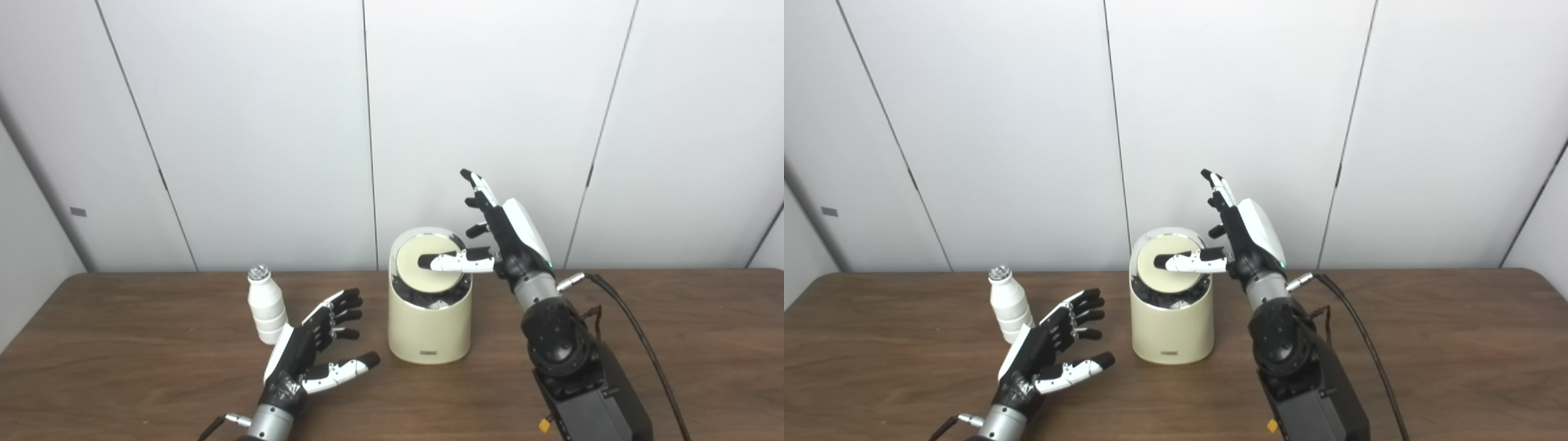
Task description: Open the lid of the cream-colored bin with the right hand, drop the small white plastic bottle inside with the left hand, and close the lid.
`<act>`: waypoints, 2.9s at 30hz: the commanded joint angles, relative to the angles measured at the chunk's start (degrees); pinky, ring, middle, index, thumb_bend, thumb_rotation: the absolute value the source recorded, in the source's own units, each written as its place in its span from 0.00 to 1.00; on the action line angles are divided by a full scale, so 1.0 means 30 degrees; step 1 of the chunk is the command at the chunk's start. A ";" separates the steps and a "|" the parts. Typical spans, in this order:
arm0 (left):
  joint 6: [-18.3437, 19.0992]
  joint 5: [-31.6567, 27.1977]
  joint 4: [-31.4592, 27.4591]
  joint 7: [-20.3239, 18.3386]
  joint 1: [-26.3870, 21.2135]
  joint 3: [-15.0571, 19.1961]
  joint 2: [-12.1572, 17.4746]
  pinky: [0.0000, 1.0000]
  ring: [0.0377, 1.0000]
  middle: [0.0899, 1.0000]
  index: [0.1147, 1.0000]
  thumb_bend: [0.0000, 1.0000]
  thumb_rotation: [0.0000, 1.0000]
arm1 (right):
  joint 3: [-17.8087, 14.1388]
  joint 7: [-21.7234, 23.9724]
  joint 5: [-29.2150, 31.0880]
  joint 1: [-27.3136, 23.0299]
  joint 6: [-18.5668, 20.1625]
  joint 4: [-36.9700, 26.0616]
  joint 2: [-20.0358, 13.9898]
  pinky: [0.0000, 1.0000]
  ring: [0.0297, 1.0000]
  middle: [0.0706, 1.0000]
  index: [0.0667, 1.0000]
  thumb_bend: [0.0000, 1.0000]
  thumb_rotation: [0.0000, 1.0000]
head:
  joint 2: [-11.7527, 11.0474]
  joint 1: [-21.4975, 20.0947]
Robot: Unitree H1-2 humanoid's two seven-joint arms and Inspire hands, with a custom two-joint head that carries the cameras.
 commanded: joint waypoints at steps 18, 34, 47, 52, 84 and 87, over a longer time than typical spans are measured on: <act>-0.0717 0.0632 -0.0720 0.0446 -0.0670 0.0022 -0.0075 0.69 0.79 0.82 0.85 0.75 0.16 | 0.1089 -0.0209 -0.1325 -0.1247 -0.0994 0.0432 -0.1370 0.73 0.93 1.00 0.97 0.98 0.27 | 0.0137 0.0034; -0.0681 0.0716 -0.0991 0.0345 -0.0569 -0.0133 -0.0097 0.68 0.80 0.83 0.85 0.73 0.16 | 0.2122 -0.0004 -0.2131 -0.1681 -0.1202 0.1098 -0.1840 0.68 0.93 1.00 0.97 0.92 0.15 | 0.0305 0.0099; -0.0568 0.0460 -0.1040 0.0251 -0.0588 -0.0093 -0.0145 0.69 0.80 0.84 0.85 0.74 0.16 | 0.4608 0.0205 -0.6738 -0.2163 -0.1222 0.0782 -0.3089 0.74 0.90 1.00 0.95 0.95 0.18 | 0.0332 0.0124; -0.0591 0.0530 -0.1071 0.0331 -0.0582 -0.0053 -0.0147 0.68 0.79 0.83 0.84 0.74 0.16 | 0.4136 0.0412 -0.6485 -0.1940 -0.1222 0.0233 -0.2874 0.77 0.90 0.98 0.95 0.95 0.17 | 0.0343 0.0132; -0.0347 0.0460 -0.1354 0.0029 -0.0379 -0.0143 0.0035 0.68 0.80 0.84 0.86 0.72 0.14 | -0.4432 -0.0900 0.6342 0.6344 -0.8605 -0.0643 -0.0744 0.75 0.84 0.93 0.89 0.76 0.23 | 0.0301 -0.0056; -0.0283 0.0294 -0.1365 -0.0085 -0.0344 -0.0143 0.0030 0.68 0.81 0.85 0.87 0.72 0.14 | -0.4396 -0.1083 0.6591 0.6627 -0.8980 -0.0335 -0.0458 0.75 0.85 0.95 0.89 0.78 0.21 | 0.0301 -0.0056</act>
